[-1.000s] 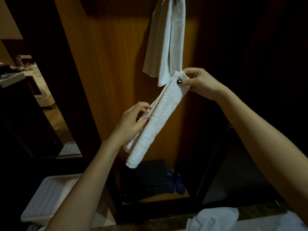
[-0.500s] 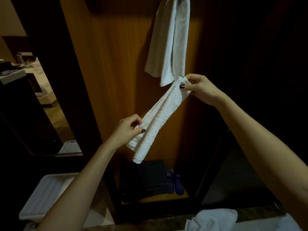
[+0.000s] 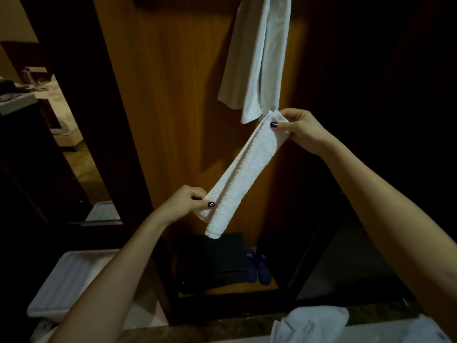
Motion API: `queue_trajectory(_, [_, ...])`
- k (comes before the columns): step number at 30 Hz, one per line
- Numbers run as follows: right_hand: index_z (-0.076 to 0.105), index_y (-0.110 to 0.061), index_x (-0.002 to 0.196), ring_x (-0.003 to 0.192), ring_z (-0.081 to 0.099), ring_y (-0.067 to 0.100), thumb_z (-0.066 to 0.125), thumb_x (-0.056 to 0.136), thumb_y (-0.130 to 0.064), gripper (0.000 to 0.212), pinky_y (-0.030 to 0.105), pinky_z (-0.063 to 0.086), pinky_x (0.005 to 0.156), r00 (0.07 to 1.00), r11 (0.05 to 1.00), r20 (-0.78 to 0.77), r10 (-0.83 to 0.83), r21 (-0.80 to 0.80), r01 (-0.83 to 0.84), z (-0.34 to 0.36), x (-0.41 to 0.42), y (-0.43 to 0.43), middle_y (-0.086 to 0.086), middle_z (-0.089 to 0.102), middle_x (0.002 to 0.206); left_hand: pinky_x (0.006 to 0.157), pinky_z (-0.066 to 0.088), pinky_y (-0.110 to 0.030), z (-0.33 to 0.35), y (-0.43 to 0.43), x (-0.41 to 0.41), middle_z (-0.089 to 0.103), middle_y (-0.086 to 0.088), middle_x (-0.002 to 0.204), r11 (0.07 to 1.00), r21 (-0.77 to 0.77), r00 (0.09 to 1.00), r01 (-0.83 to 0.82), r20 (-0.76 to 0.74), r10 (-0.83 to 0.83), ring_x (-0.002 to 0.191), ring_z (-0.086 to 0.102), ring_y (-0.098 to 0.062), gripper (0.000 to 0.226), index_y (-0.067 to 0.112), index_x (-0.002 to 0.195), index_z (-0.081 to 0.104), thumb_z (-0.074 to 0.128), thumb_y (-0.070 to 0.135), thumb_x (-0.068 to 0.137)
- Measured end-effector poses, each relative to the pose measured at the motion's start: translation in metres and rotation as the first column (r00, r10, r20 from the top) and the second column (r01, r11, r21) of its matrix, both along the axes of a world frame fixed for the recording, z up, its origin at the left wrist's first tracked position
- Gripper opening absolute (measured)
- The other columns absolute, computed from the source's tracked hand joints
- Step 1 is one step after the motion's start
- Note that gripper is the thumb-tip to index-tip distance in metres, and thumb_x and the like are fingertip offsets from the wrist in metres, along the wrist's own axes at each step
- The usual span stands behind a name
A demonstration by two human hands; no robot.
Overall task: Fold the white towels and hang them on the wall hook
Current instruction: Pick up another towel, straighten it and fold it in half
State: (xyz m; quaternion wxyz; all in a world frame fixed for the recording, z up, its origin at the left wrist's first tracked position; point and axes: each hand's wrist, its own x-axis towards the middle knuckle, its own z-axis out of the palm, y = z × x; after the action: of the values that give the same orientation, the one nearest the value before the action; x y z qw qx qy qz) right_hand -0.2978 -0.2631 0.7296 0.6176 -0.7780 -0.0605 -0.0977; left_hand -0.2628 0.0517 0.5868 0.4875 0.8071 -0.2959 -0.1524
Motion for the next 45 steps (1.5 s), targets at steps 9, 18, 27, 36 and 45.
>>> queue_trajectory(9, [0.067, -0.011, 0.095, 0.085, 0.067, 0.011, 0.062, 0.089, 0.000, 0.014, 0.029, 0.054, 0.082, 0.999, 0.999, -0.019, -0.048, 0.023, 0.049, -0.015, 0.003, -0.009, 0.000, 0.067, 0.094, 0.076, 0.044, -0.020, 0.007, 0.004, 0.008, 0.064, -0.001, 0.089, 0.985, -0.050, 0.984, -0.165, 0.058, 0.168, 0.082, 0.060, -0.011, 0.014, 0.006, 0.066, 0.072, 0.078, 0.013, 0.075])
queue_trajectory(18, [0.066, -0.007, 0.094, 0.090, 0.065, 0.020, 0.066, 0.087, -0.003, 0.008, 0.040, 0.052, 0.086, 0.978, 0.978, -0.007, -0.208, -0.002, 0.208, -0.018, 0.007, -0.005, 0.005, 0.066, 0.094, 0.068, 0.040, -0.010, 0.007, 0.005, 0.001, 0.056, 0.016, 0.092, 0.994, -0.044, 0.940, -0.102, 0.322, 0.110, 0.077, 0.052, 0.004, 0.037, 0.042, 0.089, 0.053, 0.066, 0.007, 0.083])
queue_trajectory(27, [0.064, -0.013, 0.078, 0.087, 0.061, 0.024, 0.071, 0.084, -0.007, 0.011, 0.039, 0.049, 0.078, 0.919, 0.920, 0.045, -0.392, -0.003, 0.392, -0.006, 0.015, 0.003, 0.008, 0.064, 0.086, 0.071, 0.036, -0.013, 0.009, -0.003, -0.001, 0.041, 0.019, 0.101, 0.984, 0.140, 0.959, -0.106, 0.277, 0.064, 0.092, 0.046, 0.000, 0.034, 0.028, 0.101, 0.061, 0.066, 0.053, 0.078])
queue_trajectory(36, [0.065, 0.003, 0.098, 0.087, 0.060, 0.023, 0.065, 0.088, -0.010, 0.016, 0.039, 0.050, 0.077, 0.881, 0.882, 0.072, -0.468, -0.021, 0.471, 0.009, 0.021, 0.001, 0.010, 0.062, 0.090, 0.072, 0.041, -0.012, 0.038, 0.000, 0.023, 0.059, -0.005, 0.098, 0.950, -0.222, 0.944, -0.218, 0.198, 0.263, 0.083, 0.056, -0.008, 0.005, 0.006, 0.084, 0.069, 0.066, 0.008, 0.087])
queue_trajectory(45, [0.059, -0.019, 0.088, 0.074, 0.063, 0.012, 0.062, 0.091, -0.009, 0.011, 0.029, 0.055, 0.063, 0.901, 0.927, 0.222, -0.374, 0.077, 0.366, 0.049, -0.001, -0.015, -0.002, 0.063, 0.086, 0.083, 0.052, -0.030, 0.113, -0.008, 0.056, 0.075, 0.001, 0.085, 0.730, -0.626, 0.962, -0.274, -0.191, 0.197, 0.085, 0.069, -0.012, 0.012, 0.009, 0.081, 0.070, 0.061, 0.007, 0.089])
